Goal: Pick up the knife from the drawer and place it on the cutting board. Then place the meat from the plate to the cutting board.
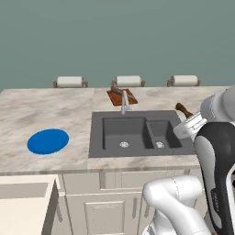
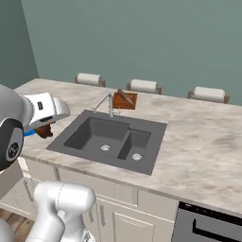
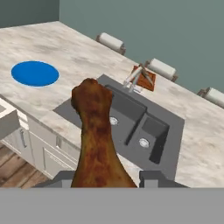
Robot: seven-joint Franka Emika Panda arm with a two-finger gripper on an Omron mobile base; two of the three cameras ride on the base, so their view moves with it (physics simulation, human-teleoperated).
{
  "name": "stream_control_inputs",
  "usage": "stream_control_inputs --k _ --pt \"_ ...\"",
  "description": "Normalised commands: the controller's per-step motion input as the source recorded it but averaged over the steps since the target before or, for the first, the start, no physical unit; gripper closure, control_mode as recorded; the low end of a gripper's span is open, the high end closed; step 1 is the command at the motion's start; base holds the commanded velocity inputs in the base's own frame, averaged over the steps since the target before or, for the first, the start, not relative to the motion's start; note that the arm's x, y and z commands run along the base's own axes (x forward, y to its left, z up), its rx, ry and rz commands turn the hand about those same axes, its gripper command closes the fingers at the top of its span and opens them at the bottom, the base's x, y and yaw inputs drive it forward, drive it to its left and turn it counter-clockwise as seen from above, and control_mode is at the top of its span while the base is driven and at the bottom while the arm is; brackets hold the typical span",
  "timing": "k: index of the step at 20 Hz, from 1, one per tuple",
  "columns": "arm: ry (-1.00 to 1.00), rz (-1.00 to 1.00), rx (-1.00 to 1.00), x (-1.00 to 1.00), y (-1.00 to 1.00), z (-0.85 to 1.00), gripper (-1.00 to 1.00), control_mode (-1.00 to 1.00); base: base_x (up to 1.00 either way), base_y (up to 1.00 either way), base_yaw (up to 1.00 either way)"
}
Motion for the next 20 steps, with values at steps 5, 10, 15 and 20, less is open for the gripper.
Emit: stream_control_inputs --k 5,10,15,20 --pt "0.0 0.0 0.0 0.0 0.0 0.0 1.0 1.0 -0.32 -1.0 0.0" --pt "0.0 0.0 0.0 0.0 0.0 0.0 1.0 1.0 -0.32 -1.0 0.0" --pt "0.0 0.0 0.0 0.0 0.0 0.0 1.0 1.0 -0.6 -1.0 -0.13" --pt "0.0 0.0 0.0 0.0 0.0 0.0 1.0 1.0 -0.41 -1.0 -0.32"
